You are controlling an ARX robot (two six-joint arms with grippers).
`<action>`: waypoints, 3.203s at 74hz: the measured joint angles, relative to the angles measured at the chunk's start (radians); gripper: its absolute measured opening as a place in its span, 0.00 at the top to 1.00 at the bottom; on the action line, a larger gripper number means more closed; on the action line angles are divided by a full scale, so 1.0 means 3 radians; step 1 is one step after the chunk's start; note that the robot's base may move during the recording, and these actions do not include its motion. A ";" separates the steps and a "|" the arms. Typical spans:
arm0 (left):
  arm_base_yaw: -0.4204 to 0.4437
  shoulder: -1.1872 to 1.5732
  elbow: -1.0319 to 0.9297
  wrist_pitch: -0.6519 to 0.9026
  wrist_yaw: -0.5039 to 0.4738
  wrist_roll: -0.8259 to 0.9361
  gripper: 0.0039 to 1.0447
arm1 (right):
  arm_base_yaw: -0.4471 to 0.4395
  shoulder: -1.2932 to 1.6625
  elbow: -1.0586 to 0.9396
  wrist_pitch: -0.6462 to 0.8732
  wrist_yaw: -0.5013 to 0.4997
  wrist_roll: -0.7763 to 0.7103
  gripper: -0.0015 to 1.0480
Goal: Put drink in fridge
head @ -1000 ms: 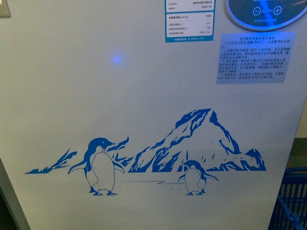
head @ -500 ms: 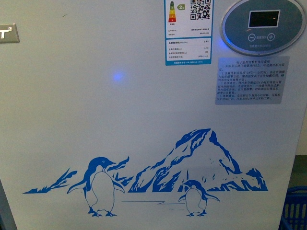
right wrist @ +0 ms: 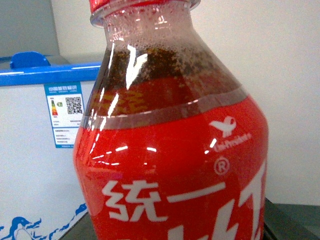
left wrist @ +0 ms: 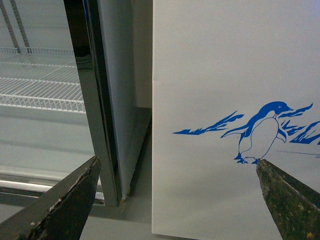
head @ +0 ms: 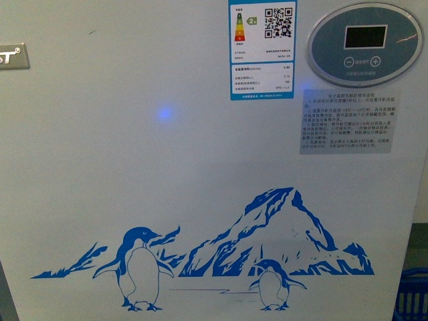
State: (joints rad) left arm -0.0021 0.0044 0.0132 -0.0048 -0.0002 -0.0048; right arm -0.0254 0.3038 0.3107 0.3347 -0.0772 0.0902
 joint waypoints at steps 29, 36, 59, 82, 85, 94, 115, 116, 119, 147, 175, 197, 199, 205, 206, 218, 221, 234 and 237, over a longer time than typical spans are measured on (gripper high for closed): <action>0.0000 0.0000 0.0000 0.0000 0.0000 0.0000 0.08 | 0.0446 -0.0052 -0.0034 -0.0038 0.0547 -0.0252 0.59; 0.0000 0.0000 0.0000 0.0000 0.0000 0.0000 0.08 | 0.0450 -0.0052 -0.0034 -0.0038 0.0547 -0.0268 0.59; 0.0000 0.0000 0.0000 0.0000 0.0000 0.0000 0.08 | 0.0450 -0.0052 -0.0034 -0.0038 0.0547 -0.0277 0.59; 0.0000 0.0000 0.0000 0.0000 0.0000 0.0000 0.08 | 0.0453 -0.0052 -0.0034 -0.0038 0.0548 -0.0278 0.59; 0.0000 0.0000 0.0000 0.0000 0.0000 0.0000 0.08 | 0.0453 -0.0052 -0.0034 -0.0038 0.0548 -0.0278 0.59; 0.0000 0.0000 0.0000 0.0000 0.0000 0.0000 0.08 | 0.0453 -0.0052 -0.0034 -0.0038 0.0548 -0.0278 0.59; 0.0000 0.0000 0.0000 0.0000 0.0000 0.0000 0.08 | 0.0456 -0.0053 -0.0034 -0.0038 0.0547 -0.0278 0.59; 0.0000 0.0000 0.0000 0.0000 -0.0001 0.0000 0.08 | 0.0456 -0.0053 -0.0036 -0.0039 0.0548 -0.0278 0.59; 0.0000 0.0000 0.0000 0.0000 0.0000 0.0000 0.08 | 0.0456 -0.0052 -0.0037 -0.0039 0.0548 -0.0280 0.59; 0.0000 0.0000 0.0000 0.0000 0.0000 0.0001 0.08 | 0.0458 -0.0052 -0.0039 -0.0041 0.0549 -0.0282 0.60; 0.0000 -0.0003 0.0000 0.0000 0.0000 0.0004 0.08 | 0.0458 -0.0052 -0.0039 -0.0041 0.0549 -0.0282 0.60; 0.0000 -0.0003 0.0000 0.0001 0.0000 0.0003 0.08 | 0.0458 -0.0052 -0.0038 -0.0041 0.0551 -0.0286 0.60; 0.0000 -0.0004 0.0000 0.0001 0.0000 0.0003 0.08 | 0.0458 -0.0052 -0.0038 -0.0041 0.0549 -0.0286 0.60; 0.0000 -0.0004 0.0000 0.0001 -0.0001 0.0003 0.08 | 0.0458 -0.0053 -0.0038 -0.0041 0.0548 -0.0286 0.60; 0.0000 -0.0004 0.0000 0.0001 0.0000 0.0003 0.08 | 0.0458 -0.0053 -0.0038 -0.0041 0.0548 -0.0286 0.60; 0.0000 -0.0004 0.0000 0.0001 -0.0001 0.0003 0.08 | 0.0458 -0.0053 -0.0038 -0.0041 0.0552 -0.0287 0.60; 0.0028 0.0027 0.0017 -0.0050 0.0100 -0.0055 0.08 | 0.0458 -0.0053 -0.0038 -0.0041 0.0551 -0.0287 0.60; 0.0237 0.1095 0.0351 -0.0075 0.1155 -0.0502 0.08 | 0.0463 -0.0052 -0.0038 -0.0041 0.0546 -0.0287 0.60; 0.0226 0.1310 0.0422 0.0092 0.1231 -0.0495 0.08 | 0.0463 -0.0052 -0.0038 -0.0041 0.0546 -0.0289 0.60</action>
State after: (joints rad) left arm 0.0658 0.3973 0.1398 0.0227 0.3691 -0.1532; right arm 0.1135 0.2882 0.2993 0.3225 0.0864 0.0036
